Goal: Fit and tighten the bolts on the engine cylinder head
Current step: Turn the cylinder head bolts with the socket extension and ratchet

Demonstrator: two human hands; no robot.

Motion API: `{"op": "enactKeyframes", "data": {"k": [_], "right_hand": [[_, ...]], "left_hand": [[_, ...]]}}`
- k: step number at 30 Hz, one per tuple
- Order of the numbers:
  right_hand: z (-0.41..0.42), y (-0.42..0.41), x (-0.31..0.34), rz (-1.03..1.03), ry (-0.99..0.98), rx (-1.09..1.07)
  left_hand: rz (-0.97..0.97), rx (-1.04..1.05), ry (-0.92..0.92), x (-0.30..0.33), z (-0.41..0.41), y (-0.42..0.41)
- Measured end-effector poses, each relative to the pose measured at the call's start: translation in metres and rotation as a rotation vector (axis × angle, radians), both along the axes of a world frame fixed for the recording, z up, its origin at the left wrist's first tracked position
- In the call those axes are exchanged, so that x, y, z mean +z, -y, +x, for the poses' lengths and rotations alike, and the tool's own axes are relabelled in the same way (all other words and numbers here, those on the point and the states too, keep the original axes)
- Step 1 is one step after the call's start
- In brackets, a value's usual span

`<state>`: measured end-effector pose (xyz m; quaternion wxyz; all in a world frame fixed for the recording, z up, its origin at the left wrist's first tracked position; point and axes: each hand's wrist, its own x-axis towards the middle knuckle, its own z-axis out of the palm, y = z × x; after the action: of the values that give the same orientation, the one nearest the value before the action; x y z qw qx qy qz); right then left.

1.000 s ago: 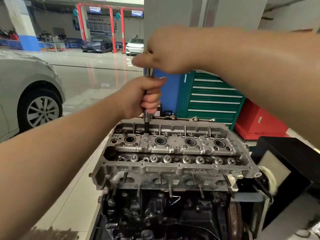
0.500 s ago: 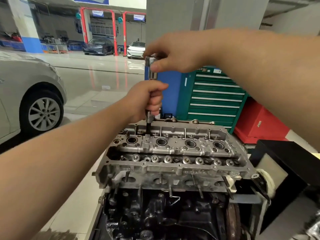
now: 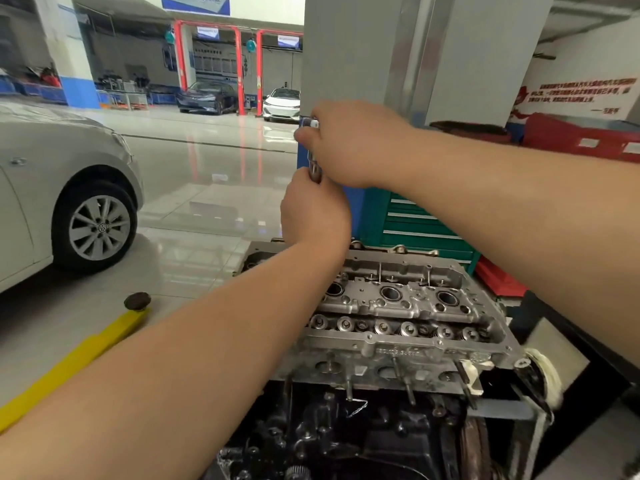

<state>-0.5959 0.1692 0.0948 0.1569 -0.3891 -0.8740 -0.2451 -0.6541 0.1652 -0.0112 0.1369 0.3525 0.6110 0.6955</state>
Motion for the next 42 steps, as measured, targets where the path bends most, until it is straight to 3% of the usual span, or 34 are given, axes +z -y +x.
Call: {"op": "enactKeyframes", "data": {"k": [4, 7, 9, 11, 13, 17, 21, 25, 29, 32, 34, 36, 39, 42], "right_hand": [[0.002, -0.009, -0.01, -0.15, -0.407, 0.03], [0.005, -0.02, -0.007, -0.516, -0.733, 0.394], [-0.003, -0.022, -0.005, -0.657, -0.809, 0.521], [-0.018, -0.021, -0.003, -0.664, -0.747, 0.512], [-0.033, -0.02, 0.001, -0.536, -0.616, 0.428], [-0.041, -0.015, 0.009, -0.103, -0.357, -0.002], [-0.034, -0.011, 0.008, 0.017, -0.251, -0.191], [-0.026, -0.018, -0.001, 0.088, -0.278, -0.039], [-0.004, -0.03, 0.004, -0.183, -0.332, 0.443], [-0.005, -0.032, 0.006, -0.231, -0.242, 0.525], [-0.009, -0.032, 0.005, -0.235, -0.252, 0.548], [-0.016, -0.031, 0.004, -0.098, -0.247, 0.433], [-0.027, -0.023, 0.012, 0.107, -0.14, -0.018], [-0.026, -0.014, 0.019, 0.097, 0.034, -0.209]], "left_hand": [[0.032, -0.206, 0.033, 0.003, -0.008, -0.002], [0.092, -0.417, 0.09, 0.004, -0.018, 0.001], [0.044, -0.574, 0.122, 0.004, -0.034, 0.003], [0.018, -0.767, 0.172, 0.003, -0.051, 0.003], [0.029, -0.85, 0.189, 0.003, -0.059, 0.008], [0.01, -0.466, 0.047, 0.008, -0.04, 0.008], [0.178, -0.203, 0.011, 0.007, -0.012, 0.008], [0.144, -0.247, -0.091, 0.015, -0.019, 0.006], [0.02, -0.675, 0.059, 0.025, -0.036, 0.01], [-0.056, -0.962, 0.1, 0.026, -0.053, 0.01], [-0.056, -1.0, 0.093, 0.025, -0.056, 0.011], [-0.026, -0.93, 0.094, 0.022, -0.054, 0.011], [0.065, -0.683, 0.072, 0.015, -0.045, 0.01], [0.083, -0.502, 0.032, 0.01, -0.029, 0.009]]}}
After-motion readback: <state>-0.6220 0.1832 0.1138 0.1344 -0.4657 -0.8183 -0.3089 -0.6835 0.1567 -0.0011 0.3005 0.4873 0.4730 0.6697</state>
